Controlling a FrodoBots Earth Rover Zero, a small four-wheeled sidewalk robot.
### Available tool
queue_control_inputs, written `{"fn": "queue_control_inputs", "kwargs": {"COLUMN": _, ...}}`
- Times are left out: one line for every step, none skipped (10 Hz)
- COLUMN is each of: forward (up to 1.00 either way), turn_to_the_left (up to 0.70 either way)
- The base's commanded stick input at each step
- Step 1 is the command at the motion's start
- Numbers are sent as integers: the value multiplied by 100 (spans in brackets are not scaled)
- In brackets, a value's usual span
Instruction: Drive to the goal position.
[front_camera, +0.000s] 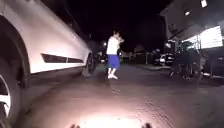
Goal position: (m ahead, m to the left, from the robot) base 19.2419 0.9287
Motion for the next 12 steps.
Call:
{"fn": "queue_control_inputs", "kwargs": {"forward": 85, "turn_to_the_left": 0}}
{"fn": "queue_control_inputs", "kwargs": {"forward": 85, "turn_to_the_left": 0}}
{"fn": "queue_control_inputs", "kwargs": {"forward": 85, "turn_to_the_left": 0}}
{"fn": "queue_control_inputs", "kwargs": {"forward": 85, "turn_to_the_left": 0}}
{"fn": "queue_control_inputs", "kwargs": {"forward": 85, "turn_to_the_left": 0}}
{"fn": "queue_control_inputs", "kwargs": {"forward": 85, "turn_to_the_left": 0}}
{"fn": "queue_control_inputs", "kwargs": {"forward": 85, "turn_to_the_left": 0}}
{"fn": "queue_control_inputs", "kwargs": {"forward": 85, "turn_to_the_left": 0}}
{"fn": "queue_control_inputs", "kwargs": {"forward": 85, "turn_to_the_left": 0}}
{"fn": "queue_control_inputs", "kwargs": {"forward": 85, "turn_to_the_left": 0}}
{"fn": "queue_control_inputs", "kwargs": {"forward": 85, "turn_to_the_left": 0}}
{"fn": "queue_control_inputs", "kwargs": {"forward": 85, "turn_to_the_left": 0}}
